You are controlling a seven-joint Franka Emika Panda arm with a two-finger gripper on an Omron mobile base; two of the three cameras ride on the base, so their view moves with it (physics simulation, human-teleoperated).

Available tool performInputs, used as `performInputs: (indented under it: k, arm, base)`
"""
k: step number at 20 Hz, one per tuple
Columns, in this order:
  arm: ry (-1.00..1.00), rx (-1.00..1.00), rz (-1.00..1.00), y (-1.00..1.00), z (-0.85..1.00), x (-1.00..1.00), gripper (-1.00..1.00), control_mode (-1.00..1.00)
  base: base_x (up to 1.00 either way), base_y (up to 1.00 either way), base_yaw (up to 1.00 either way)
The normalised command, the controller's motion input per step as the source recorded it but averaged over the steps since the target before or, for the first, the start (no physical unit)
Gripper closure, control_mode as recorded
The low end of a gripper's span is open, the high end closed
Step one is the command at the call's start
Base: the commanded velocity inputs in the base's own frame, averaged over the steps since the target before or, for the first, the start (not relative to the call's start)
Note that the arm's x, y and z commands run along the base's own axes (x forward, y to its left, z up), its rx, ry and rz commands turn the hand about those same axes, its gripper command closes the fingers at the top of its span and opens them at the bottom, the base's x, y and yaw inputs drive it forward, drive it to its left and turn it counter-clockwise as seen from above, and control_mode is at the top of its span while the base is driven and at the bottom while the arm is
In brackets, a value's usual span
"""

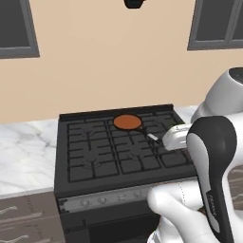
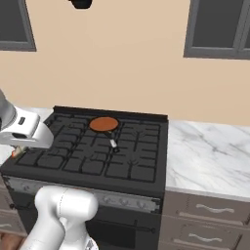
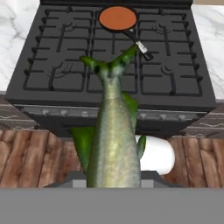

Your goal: Retrieve the fish from the fridge and place it on the saucepan with marinade on the stove.

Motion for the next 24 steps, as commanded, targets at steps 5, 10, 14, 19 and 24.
performInputs:
  k: [5, 10, 14, 19, 24]
  arm:
    - [0.00, 0.00, 0.00, 0.00, 0.00, 0.00, 1.00, 1.00]
    - [0.00, 0.00, 0.00, 0.00, -0.06, 0.49, 1.00, -1.00]
    - [0.00, 0.01, 0.00, -0.01, -0.13, 1.00, 1.00, -1.00]
    - [0.00, 0.00, 0.00, -0.01, -0.32, 0.98, 1.00, -1.00]
    - [-0.03, 0.00, 0.00, 0.00, -0.53, 0.73, 1.00, -1.00]
  base:
    - [0.42, 0.00, 0.00]
    - [0.23, 0.00, 0.00]
    - [0.00, 0.00, 0.00]
    - [0.00, 0.00, 0.00]
    - [0.00, 0.00, 0.00]
